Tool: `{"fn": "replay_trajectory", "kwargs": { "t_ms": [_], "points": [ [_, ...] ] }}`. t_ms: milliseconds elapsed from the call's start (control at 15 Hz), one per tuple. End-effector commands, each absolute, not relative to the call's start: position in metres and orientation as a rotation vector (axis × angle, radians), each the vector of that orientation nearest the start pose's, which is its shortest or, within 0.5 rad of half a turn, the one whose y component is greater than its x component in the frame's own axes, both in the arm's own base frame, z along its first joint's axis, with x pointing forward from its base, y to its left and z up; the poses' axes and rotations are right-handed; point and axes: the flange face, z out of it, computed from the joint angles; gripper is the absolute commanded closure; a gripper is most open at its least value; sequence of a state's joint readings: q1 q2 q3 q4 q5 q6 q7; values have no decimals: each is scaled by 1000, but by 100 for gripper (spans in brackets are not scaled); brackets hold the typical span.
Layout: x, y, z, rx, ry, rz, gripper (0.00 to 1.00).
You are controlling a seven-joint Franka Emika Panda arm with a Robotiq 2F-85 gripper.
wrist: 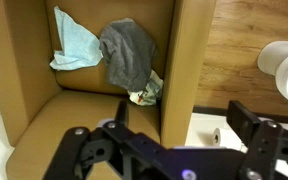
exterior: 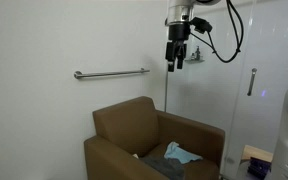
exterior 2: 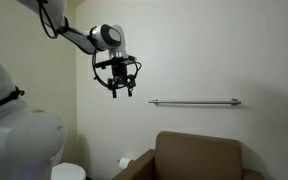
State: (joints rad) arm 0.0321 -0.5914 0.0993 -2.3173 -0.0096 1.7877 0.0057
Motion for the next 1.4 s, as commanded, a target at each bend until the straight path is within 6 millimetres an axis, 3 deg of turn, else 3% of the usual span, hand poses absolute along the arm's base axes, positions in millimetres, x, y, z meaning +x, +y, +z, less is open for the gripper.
{"fn": "replay_trajectory", "kwargs": {
  "t_ms": [0,1000,1200,1333],
  "points": [
    [376,55,561,-3196,-180,-100,0],
    [376,55,561,-3196,-180,-100,0],
    [392,57,561,-3209,-168,-141,0],
    [415,52,551,-3192,-197,-170,0]
  ]
}}
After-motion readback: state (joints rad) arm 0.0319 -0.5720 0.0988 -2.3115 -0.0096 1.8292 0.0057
